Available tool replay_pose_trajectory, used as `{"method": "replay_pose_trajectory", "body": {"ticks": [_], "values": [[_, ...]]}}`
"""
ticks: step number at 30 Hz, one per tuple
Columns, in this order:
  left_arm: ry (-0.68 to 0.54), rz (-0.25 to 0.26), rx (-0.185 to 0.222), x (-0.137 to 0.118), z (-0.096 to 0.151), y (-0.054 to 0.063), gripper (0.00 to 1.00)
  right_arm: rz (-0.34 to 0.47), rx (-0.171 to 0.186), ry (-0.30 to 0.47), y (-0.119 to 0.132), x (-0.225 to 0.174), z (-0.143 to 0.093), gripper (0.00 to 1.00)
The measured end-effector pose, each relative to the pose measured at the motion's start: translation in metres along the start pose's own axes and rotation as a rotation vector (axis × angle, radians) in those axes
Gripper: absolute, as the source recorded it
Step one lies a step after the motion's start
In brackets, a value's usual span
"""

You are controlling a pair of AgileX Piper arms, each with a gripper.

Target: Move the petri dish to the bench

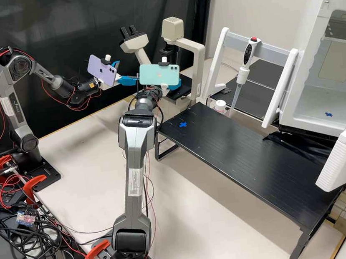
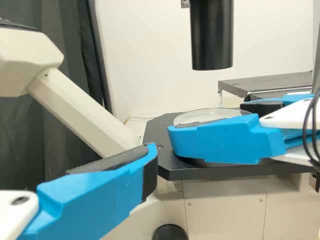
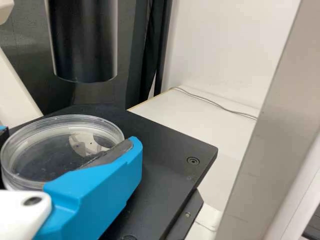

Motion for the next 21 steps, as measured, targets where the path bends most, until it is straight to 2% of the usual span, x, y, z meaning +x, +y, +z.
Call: {"method": "replay_pose_trajectory", "body": {"ticks": [11,21], "values": [[0.0,0.0,0.0,0.0,0.0,0.0,1.0,0.026,-0.025,-0.023,-0.002,0.0,0.006,0.0],[0.0,0.0,0.0,0.0,0.0,0.0,1.0,0.02,0.002,-0.036,-0.004,-0.005,0.019,0.0]]}}
